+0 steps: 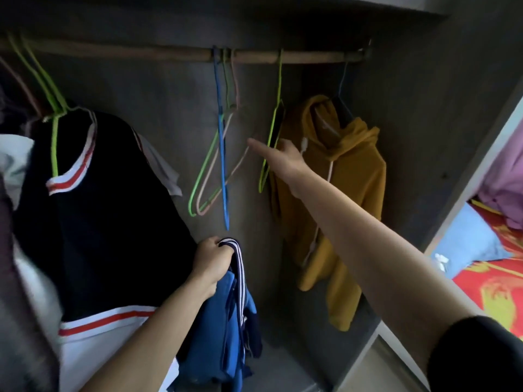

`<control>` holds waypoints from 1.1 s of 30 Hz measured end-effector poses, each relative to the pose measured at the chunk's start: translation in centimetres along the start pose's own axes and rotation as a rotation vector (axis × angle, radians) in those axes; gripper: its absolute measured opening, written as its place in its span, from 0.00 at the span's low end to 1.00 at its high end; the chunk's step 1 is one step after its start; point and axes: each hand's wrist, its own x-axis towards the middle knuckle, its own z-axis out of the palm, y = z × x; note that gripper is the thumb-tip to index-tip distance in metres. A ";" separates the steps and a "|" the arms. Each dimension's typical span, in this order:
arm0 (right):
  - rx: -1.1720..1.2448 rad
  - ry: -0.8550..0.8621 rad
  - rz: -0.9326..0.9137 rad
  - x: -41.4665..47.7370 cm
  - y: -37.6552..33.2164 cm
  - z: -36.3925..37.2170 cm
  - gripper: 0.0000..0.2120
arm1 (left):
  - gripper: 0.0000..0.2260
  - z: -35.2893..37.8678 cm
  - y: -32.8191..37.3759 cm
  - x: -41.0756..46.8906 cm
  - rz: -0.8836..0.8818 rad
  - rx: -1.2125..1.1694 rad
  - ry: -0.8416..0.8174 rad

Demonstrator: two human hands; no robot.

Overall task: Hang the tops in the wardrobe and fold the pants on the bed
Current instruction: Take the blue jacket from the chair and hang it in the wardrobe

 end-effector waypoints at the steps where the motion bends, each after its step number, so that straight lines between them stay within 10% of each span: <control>1: -0.028 -0.009 0.000 0.8 0.0 0.8 0.43 | 0.08 -0.2 0.0 0.3 0.005 0.009 -0.004; 4: -0.003 0.042 -0.084 2.3 0.2 1.8 0.16 | 0.05 -0.6 0.4 1.2 0.009 0.027 0.020; 15: 0.051 0.224 -0.481 -3.3 5.8 -5.3 0.15 | 0.08 2.7 0.9 3.7 -0.050 0.009 0.106; 23: -0.062 0.333 -0.194 -7.7 18.9 -10.0 0.10 | 0.10 5.1 0.5 3.7 0.001 0.213 -0.061; 33: -0.485 -0.143 0.157 -13.2 22.1 -15.6 0.10 | 0.08 7.8 -0.9 3.2 0.280 0.833 -0.089</control>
